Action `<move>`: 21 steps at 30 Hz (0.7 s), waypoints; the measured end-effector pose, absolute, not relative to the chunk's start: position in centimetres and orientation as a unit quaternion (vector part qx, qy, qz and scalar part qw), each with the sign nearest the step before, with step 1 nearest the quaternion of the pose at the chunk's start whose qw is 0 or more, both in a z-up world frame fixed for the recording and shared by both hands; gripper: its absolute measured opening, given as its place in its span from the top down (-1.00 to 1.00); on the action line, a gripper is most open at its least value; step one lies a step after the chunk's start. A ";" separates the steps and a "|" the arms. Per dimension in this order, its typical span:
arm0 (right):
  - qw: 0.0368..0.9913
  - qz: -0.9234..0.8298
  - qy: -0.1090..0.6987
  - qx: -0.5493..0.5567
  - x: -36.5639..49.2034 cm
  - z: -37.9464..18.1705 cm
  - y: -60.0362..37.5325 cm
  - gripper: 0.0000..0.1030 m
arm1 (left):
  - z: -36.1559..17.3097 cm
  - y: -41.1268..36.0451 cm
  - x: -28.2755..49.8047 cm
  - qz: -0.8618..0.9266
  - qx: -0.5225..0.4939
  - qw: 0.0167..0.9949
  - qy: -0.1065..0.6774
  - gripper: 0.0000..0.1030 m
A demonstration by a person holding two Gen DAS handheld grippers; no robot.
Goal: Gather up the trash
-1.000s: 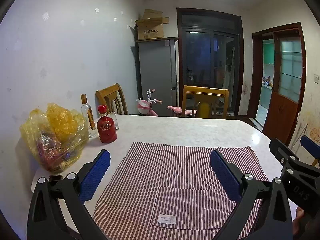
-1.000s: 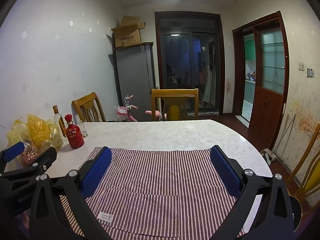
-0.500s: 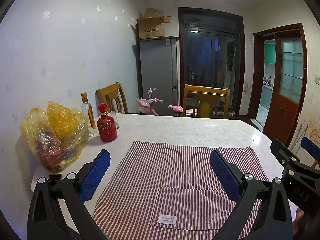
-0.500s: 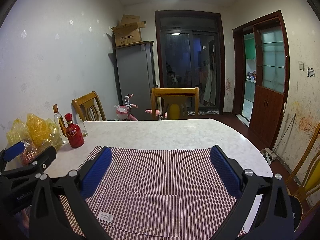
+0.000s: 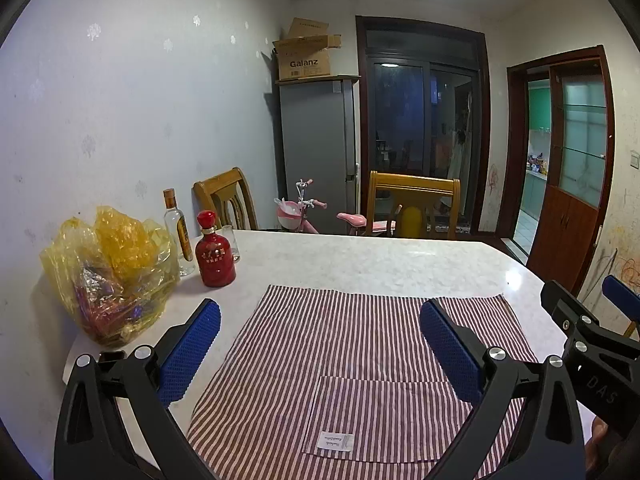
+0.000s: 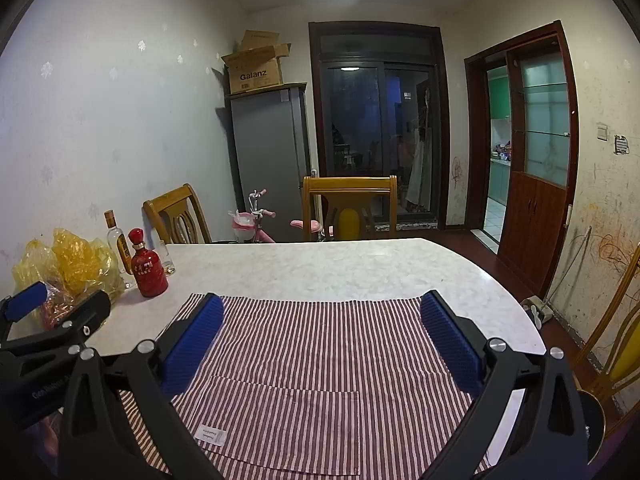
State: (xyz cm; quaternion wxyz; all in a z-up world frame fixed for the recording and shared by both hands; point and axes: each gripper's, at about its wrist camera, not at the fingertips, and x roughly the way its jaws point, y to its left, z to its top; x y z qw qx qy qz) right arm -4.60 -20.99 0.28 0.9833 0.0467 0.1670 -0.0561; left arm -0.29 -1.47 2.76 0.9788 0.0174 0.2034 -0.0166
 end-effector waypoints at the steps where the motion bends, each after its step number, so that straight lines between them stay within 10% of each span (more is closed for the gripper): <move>1: 0.983 -0.056 0.167 0.046 -4.6 0.3 -21.0 -0.91 | 2.8 -1.5 -0.3 -0.017 0.018 0.979 0.203 -0.89; 21: 0.984 -0.065 0.160 0.043 -4.6 0.6 -21.0 -0.91 | 3.1 -1.6 -0.5 -0.020 0.018 0.979 0.201 -0.89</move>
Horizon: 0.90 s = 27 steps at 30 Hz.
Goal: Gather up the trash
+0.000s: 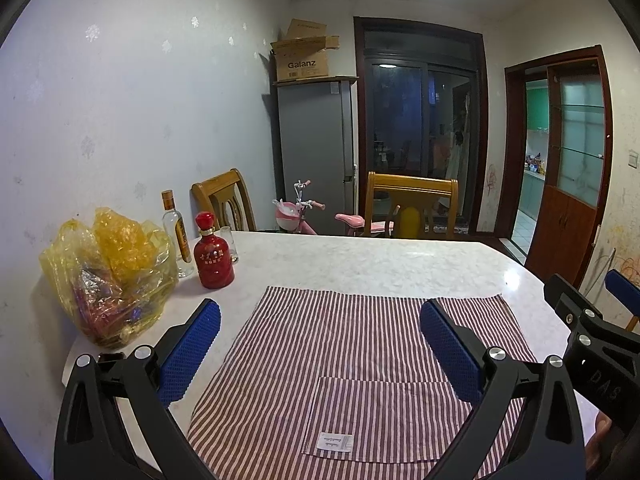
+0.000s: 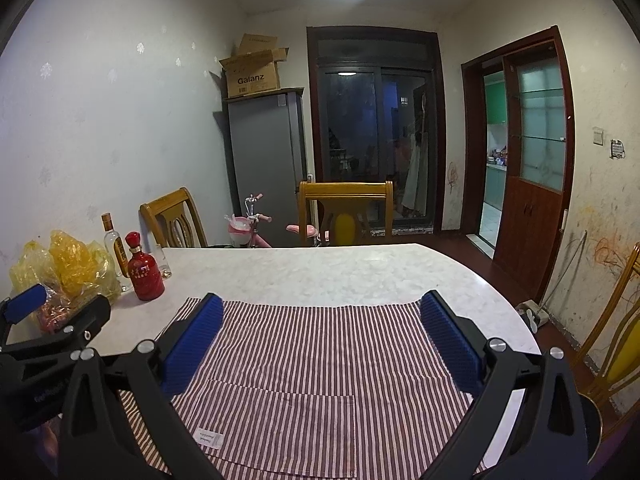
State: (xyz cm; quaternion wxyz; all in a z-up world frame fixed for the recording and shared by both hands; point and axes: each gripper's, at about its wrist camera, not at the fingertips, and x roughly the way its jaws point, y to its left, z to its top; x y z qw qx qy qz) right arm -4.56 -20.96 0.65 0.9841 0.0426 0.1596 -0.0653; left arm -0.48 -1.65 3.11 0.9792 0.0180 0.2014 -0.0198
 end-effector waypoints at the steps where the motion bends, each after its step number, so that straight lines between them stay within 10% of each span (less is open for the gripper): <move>1: 0.984 -0.066 0.159 0.042 -4.6 0.7 -20.9 -0.91 | 3.1 -1.7 -0.5 -0.019 0.018 0.979 0.201 -0.89; 27: 0.984 -0.067 0.158 0.041 -4.7 0.8 -20.9 -0.91 | 2.9 -1.7 -1.0 -0.002 0.019 0.982 0.189 -0.89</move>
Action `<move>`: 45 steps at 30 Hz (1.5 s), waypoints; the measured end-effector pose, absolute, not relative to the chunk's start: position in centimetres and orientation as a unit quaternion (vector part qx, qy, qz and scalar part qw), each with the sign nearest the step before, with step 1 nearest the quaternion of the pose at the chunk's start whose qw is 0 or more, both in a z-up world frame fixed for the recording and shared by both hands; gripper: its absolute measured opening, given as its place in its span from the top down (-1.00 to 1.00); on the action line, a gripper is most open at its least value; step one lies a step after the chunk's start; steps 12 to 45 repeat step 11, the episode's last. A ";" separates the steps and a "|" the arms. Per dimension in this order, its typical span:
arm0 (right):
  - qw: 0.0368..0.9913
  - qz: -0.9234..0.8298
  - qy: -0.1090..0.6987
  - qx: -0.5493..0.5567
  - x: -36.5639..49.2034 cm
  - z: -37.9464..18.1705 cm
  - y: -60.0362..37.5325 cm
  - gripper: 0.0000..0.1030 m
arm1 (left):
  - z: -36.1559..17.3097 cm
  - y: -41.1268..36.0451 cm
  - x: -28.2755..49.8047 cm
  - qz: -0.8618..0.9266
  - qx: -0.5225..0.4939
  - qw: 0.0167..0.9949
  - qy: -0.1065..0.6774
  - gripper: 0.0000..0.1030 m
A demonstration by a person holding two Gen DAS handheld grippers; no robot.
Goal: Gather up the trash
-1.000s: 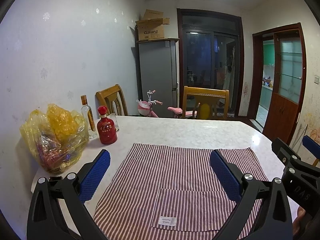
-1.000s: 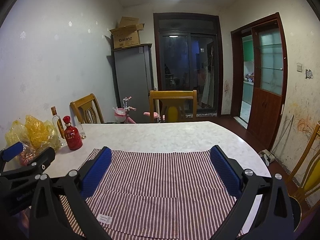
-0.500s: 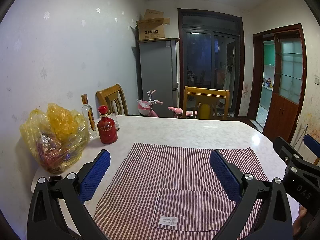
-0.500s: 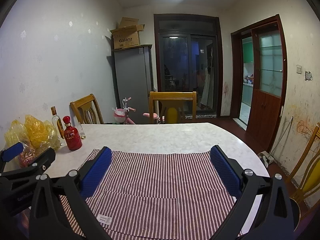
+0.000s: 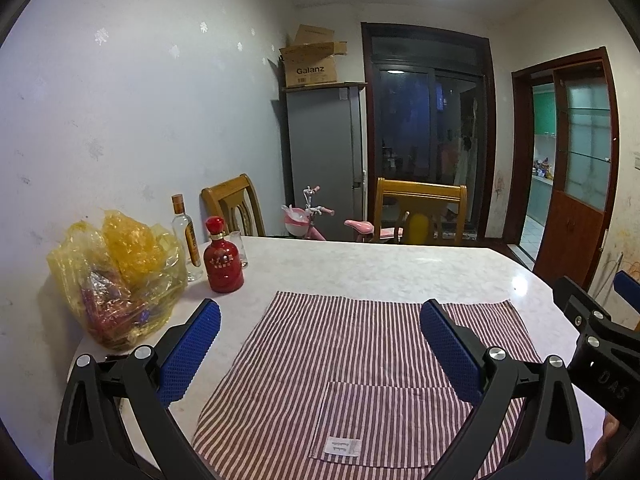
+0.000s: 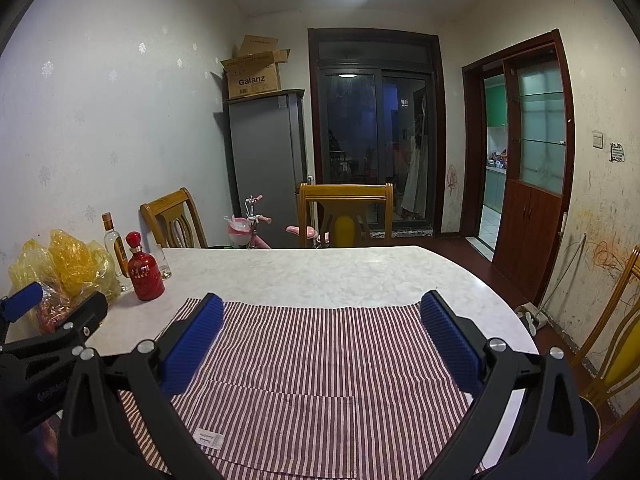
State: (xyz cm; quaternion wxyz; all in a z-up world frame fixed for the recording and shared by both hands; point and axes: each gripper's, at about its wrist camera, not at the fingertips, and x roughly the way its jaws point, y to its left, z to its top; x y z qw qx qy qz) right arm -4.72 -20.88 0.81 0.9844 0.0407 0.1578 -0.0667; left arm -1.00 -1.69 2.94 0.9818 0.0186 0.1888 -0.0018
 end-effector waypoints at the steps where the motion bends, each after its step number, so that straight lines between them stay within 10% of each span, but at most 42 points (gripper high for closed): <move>1: 0.984 -0.066 0.158 0.041 -4.7 0.8 -20.9 -0.91 | 2.9 -1.6 -1.0 -0.004 0.016 0.982 0.190 -0.89; 45: 0.985 -0.066 0.157 0.040 -4.8 0.9 -20.9 -0.91 | 2.9 -1.7 -1.0 -0.013 0.010 0.980 0.198 -0.89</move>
